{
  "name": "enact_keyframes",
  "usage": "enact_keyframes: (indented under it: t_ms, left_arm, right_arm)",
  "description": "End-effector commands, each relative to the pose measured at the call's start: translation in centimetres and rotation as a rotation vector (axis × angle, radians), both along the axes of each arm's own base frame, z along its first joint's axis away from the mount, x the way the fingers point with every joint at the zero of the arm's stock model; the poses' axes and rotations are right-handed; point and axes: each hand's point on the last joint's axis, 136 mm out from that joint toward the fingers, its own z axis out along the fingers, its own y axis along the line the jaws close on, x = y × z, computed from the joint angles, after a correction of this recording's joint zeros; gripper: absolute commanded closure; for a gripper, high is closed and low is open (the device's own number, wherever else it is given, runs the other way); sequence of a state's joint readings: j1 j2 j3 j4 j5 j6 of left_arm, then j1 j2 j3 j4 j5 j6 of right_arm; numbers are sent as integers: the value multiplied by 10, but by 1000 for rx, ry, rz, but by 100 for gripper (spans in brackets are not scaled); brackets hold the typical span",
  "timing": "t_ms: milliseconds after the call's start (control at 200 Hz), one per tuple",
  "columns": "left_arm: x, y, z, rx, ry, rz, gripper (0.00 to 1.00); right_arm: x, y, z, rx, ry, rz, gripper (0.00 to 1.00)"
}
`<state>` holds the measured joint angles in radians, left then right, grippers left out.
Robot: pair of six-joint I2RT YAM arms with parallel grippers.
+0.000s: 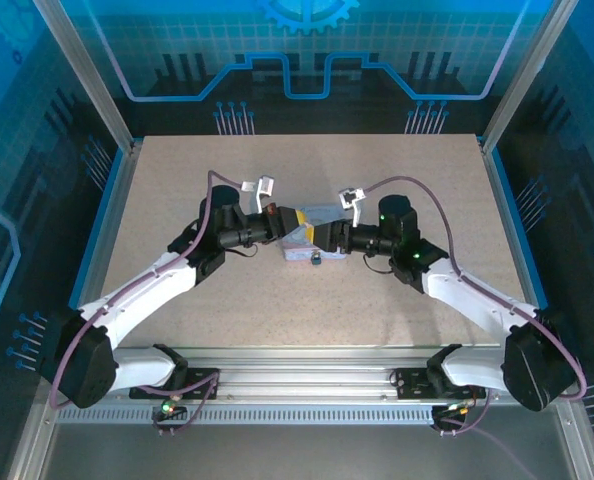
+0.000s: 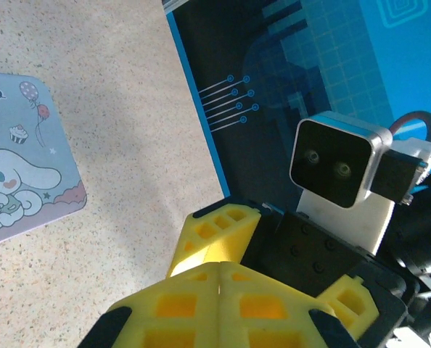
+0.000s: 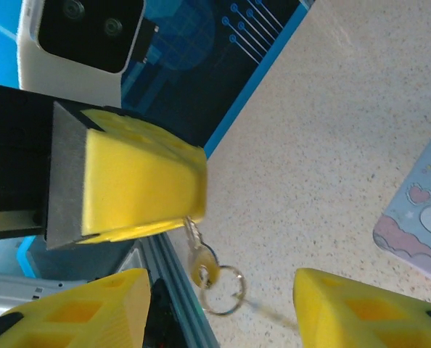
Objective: Unlock a padlock with a key
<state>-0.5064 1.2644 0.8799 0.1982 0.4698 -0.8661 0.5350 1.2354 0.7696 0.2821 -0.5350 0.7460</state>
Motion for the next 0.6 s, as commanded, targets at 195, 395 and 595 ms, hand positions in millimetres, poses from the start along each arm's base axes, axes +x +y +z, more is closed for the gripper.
enact_keyframes:
  t_ms: [195, 395, 595]
  left_arm:
    - [-1, 0, 2, -9, -15, 26, 100]
    - [-1, 2, 4, -14, -18, 35, 100]
    - [-1, 3, 10, -23, -34, 43, 100]
  right_arm:
    - [8, -2, 29, 106, -48, -77, 41]
    - [8, -3, 33, 117, -47, -66, 46]
    - [6, 1, 30, 116, -35, -39, 51]
